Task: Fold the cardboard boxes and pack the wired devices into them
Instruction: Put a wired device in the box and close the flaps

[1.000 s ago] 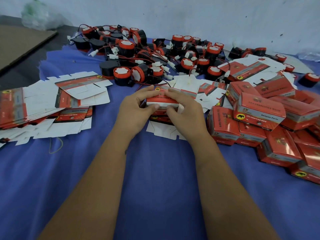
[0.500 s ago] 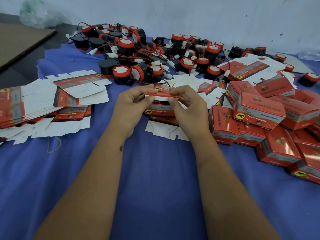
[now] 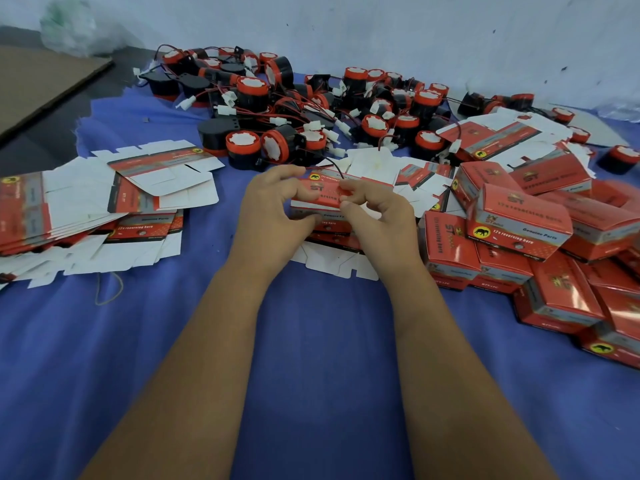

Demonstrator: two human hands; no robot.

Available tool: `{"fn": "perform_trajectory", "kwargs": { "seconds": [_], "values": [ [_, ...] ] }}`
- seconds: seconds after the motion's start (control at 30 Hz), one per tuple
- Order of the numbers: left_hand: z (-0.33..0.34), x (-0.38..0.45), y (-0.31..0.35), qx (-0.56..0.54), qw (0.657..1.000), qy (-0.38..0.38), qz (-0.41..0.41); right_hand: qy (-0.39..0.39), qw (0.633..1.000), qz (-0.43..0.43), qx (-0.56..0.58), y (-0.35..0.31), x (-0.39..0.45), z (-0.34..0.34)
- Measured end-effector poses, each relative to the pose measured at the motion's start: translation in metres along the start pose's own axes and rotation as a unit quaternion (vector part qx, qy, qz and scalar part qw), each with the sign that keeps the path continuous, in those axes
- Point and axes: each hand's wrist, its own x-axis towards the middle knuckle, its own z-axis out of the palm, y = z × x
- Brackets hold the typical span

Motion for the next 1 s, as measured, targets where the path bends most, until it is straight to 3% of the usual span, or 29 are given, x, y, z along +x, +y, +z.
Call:
{"fn": "perform_trajectory", "kwargs": {
  "seconds": [0.17,0.37,0.63,0.8,0.87,1.0],
  "values": [
    [-0.001,-0.001,0.002,0.026,0.998,0.002,-0.056,0.021,0.999,-0.002,-0.023,0.003,0.001,0.004],
    [-0.003,-0.003,0.003,-0.045,0.993,-0.016,-0.105,0.007,0.982,-0.086,-0.166,0.006,0.005,0.010],
    [-0.004,-0.005,0.005,-0.024,0.992,-0.028,-0.121,0.014,0.973,-0.137,-0.187,0.002,0.002,0.009],
    [-0.009,-0.011,0.002,0.033,0.992,-0.075,-0.095,-0.008,0.993,-0.053,-0.108,0.001,0.000,0.014],
    [-0.011,-0.015,0.001,0.086,0.990,-0.085,-0.072,-0.032,0.990,-0.052,-0.129,0.001,-0.004,0.013],
    [-0.012,-0.019,0.002,0.023,0.999,-0.009,-0.037,-0.044,0.971,-0.110,-0.207,-0.003,-0.007,0.011]
  ]
}}
